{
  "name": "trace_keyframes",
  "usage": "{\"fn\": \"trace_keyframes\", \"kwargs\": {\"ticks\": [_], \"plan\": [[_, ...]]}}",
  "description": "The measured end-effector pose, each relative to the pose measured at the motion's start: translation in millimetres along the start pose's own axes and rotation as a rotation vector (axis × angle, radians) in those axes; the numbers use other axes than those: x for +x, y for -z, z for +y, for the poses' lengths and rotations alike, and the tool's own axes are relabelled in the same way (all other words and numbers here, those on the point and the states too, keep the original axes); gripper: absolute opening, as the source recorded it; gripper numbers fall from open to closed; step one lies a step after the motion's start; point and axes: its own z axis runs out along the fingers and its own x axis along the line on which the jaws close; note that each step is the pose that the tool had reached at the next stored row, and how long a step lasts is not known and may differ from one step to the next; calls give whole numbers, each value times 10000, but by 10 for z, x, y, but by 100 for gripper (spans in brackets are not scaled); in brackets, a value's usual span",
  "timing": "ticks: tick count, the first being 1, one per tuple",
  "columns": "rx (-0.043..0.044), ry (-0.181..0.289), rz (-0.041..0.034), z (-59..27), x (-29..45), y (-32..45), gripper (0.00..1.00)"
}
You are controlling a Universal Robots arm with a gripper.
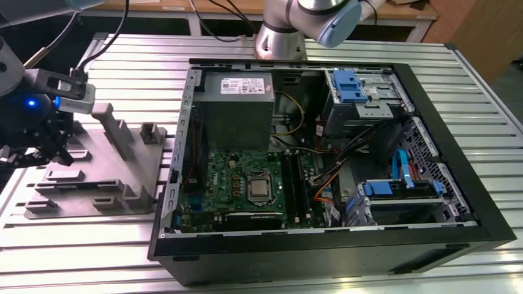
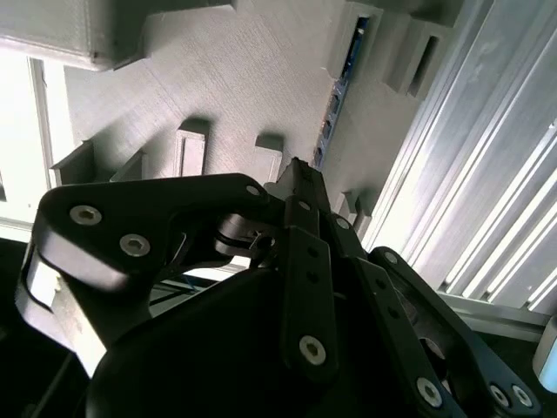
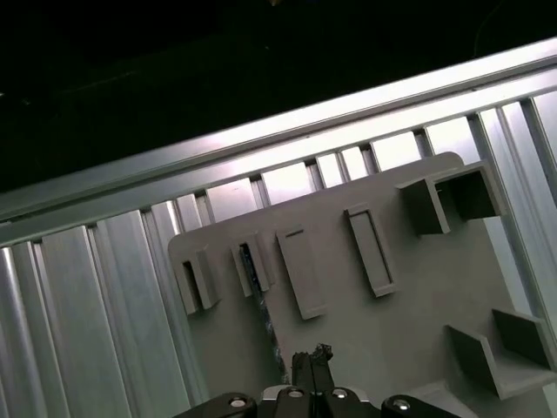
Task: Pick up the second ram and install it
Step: 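Pick up the second ram and move it above second insertion slot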
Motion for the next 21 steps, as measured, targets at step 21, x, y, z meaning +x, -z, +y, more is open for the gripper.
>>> {"fn": "trace_keyframes", "kwargs": {"ticks": [21], "plan": [[-33,1575,69,-24,53,-47,10]]}}
